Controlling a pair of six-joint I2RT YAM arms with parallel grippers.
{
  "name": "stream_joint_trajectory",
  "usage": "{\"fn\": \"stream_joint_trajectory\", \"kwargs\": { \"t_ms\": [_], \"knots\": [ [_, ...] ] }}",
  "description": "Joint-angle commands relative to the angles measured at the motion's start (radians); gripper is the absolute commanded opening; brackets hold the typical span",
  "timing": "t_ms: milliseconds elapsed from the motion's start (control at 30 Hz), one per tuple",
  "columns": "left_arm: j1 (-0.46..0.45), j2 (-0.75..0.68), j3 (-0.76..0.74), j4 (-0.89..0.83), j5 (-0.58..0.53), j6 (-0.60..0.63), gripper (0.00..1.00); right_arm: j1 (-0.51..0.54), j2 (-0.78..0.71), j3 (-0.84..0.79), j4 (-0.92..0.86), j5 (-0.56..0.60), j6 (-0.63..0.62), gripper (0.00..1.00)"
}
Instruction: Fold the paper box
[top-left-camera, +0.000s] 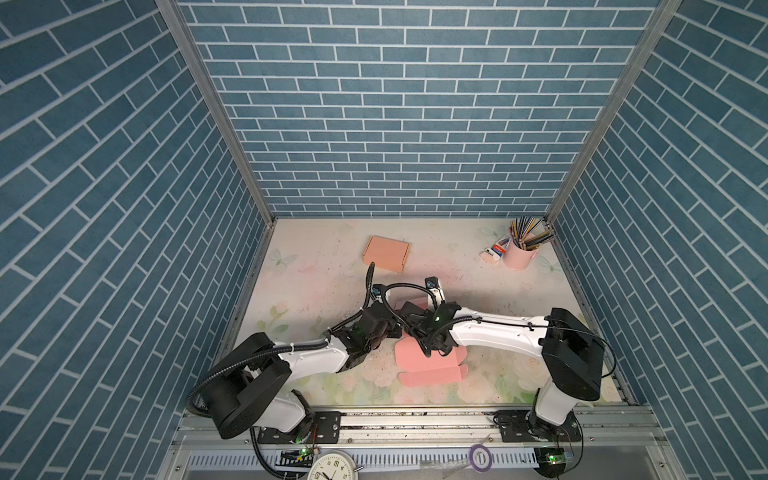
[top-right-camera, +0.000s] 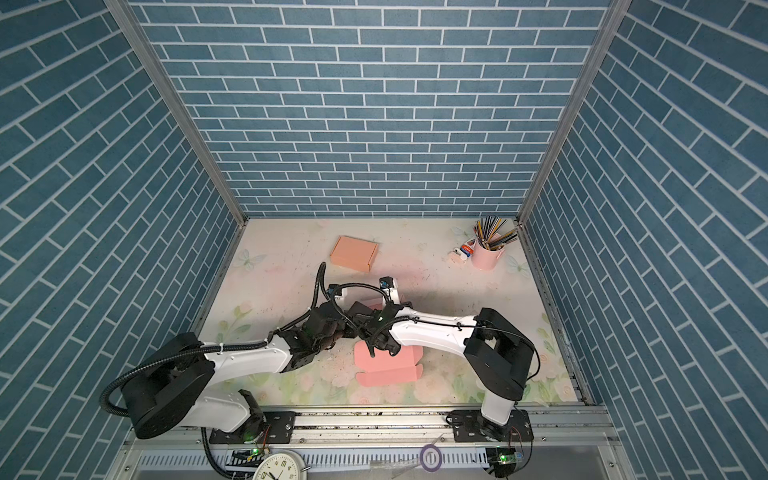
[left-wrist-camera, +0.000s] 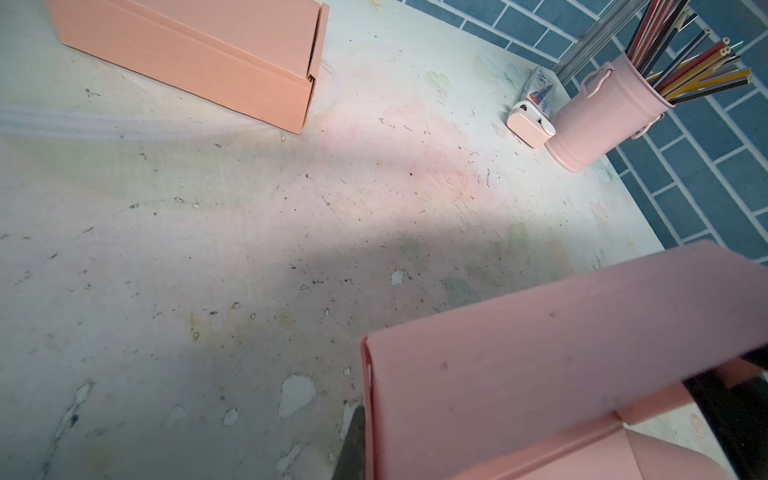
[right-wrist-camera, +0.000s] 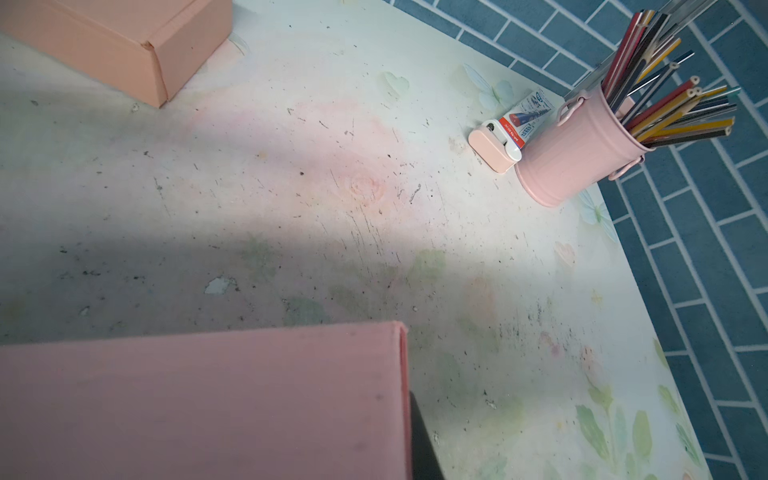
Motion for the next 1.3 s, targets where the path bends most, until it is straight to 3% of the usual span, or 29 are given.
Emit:
{"fn": "stream_joint_trajectory", "kwargs": {
  "t_ms": [0, 667, 933, 1067, 1267],
  "knots": [
    [-0.009, -0.003, -0.012, 0.024, 0.002, -0.021, 0.08, -0.007, -0.055, -0.038, -0.004, 0.007, 0.018, 0.12],
    [-0.008, 0.045, -0.018, 0.052, -0.076, 0.034, 0.08, 0.046, -0.299, -0.241, 0.346, -0.153, -0.094, 0.43],
    [-0.009, 0.076, 0.002, 0.114, -0.126, 0.187, 0.08, 0.049, -0.451, -0.386, 0.493, -0.244, -0.170, 0.59],
    [-0.015, 0.108, -0.013, 0.221, -0.109, 0.290, 0.08, 0.057, -0.603, -0.477, 0.618, -0.344, -0.305, 0.69],
    [-0.030, 0.155, 0.000, 0.260, -0.099, 0.383, 0.09, 0.055, -0.718, -0.490, 0.585, -0.329, -0.371, 0.75]
  ]
}}
